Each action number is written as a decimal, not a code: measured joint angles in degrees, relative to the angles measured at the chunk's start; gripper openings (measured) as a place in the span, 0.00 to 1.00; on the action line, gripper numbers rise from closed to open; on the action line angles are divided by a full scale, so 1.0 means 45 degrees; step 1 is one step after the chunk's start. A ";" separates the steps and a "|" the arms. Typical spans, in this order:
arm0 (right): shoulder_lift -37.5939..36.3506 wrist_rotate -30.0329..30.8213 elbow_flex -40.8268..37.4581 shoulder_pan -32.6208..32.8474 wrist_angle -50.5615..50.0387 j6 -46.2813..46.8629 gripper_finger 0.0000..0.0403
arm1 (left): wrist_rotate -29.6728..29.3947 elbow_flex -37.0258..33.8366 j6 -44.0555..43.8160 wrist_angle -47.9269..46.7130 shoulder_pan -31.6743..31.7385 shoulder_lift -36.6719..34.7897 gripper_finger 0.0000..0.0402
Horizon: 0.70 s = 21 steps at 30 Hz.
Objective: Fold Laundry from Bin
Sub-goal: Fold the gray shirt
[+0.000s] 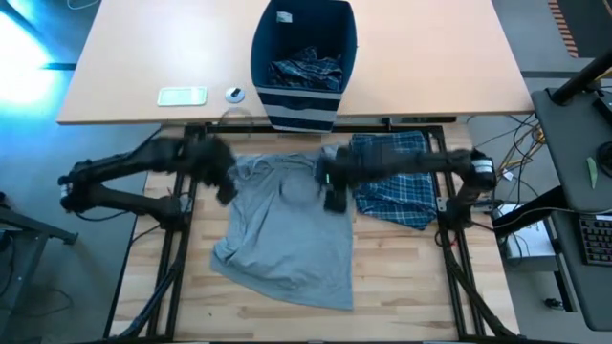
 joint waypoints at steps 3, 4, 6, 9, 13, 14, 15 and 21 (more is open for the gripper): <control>-0.0109 -0.0528 -0.0779 0.2258 0.1007 0.0153 0.53 | -0.0495 -0.1087 -0.3590 0.0475 -0.3581 -0.0976 0.63; -0.0109 -0.0753 -0.1043 0.3028 0.1391 0.0273 0.53 | -0.0686 -0.1528 -0.4669 0.0792 -0.4871 -0.1176 0.63; -0.0002 -0.1100 -0.1559 0.4391 0.2144 0.0635 0.53 | -0.1044 -0.2459 -0.6473 0.1505 -0.7163 -0.1359 0.63; 0.0323 -0.1089 -0.2282 0.6027 0.3231 0.1594 0.53 | -0.1388 -0.3742 -0.7961 0.2583 -0.9825 -0.1173 0.61; 0.0982 -0.1588 -0.2783 0.7378 0.4349 0.3543 0.53 | -0.1790 -0.4964 -0.8739 0.3145 -1.1763 -0.0600 0.61; 0.1216 -0.1618 -0.2796 0.7615 0.4405 0.4019 0.53 | -0.1919 -0.5178 -0.8857 0.3215 -1.1940 -0.0490 0.61; 0.1467 -0.1624 -0.2796 0.7827 0.4398 0.4476 0.53 | -0.1967 -0.5359 -0.8864 0.3260 -1.1985 -0.0408 0.61; 0.2786 -0.2026 -0.2732 0.8557 0.4586 0.6433 0.53 | -0.2622 -0.6574 -0.7603 0.3792 -1.1745 0.0100 0.63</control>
